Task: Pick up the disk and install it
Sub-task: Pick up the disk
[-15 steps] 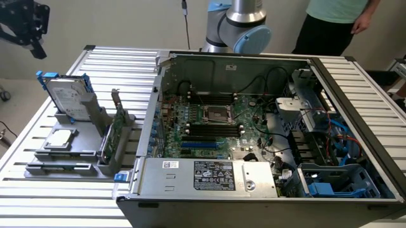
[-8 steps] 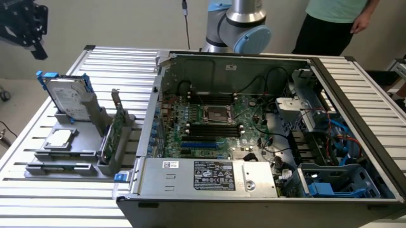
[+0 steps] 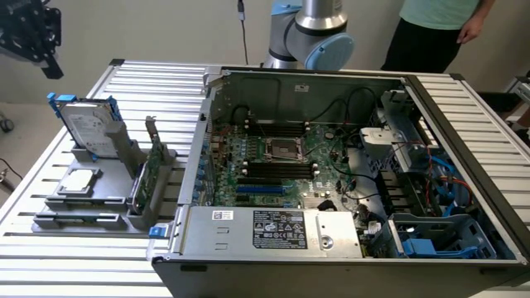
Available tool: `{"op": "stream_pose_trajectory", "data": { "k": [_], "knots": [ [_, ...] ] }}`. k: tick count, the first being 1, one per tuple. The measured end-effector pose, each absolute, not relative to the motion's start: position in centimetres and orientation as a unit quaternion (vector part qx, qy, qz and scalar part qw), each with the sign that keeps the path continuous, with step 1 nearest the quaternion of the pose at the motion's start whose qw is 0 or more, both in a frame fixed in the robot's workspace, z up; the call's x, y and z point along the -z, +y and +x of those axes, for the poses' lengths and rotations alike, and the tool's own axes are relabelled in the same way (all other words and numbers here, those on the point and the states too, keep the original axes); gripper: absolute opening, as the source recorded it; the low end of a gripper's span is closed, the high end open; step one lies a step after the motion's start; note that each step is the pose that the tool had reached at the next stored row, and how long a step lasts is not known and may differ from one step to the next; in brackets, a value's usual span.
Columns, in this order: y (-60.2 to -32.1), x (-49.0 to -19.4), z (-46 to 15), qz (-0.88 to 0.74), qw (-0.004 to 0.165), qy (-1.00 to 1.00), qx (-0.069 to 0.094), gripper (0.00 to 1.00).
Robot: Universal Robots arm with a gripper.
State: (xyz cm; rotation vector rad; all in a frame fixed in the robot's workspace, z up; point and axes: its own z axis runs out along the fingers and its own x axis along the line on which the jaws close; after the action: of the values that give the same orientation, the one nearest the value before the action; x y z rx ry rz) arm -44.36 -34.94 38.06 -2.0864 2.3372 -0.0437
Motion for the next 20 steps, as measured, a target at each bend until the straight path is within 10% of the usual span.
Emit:
{"op": "stream_pose_trajectory", "data": {
  "k": [20],
  "knots": [
    [-34.65, -37.49, -44.65, -0.709, -0.006, 0.705, 0.004, 0.11]
  ]
}}
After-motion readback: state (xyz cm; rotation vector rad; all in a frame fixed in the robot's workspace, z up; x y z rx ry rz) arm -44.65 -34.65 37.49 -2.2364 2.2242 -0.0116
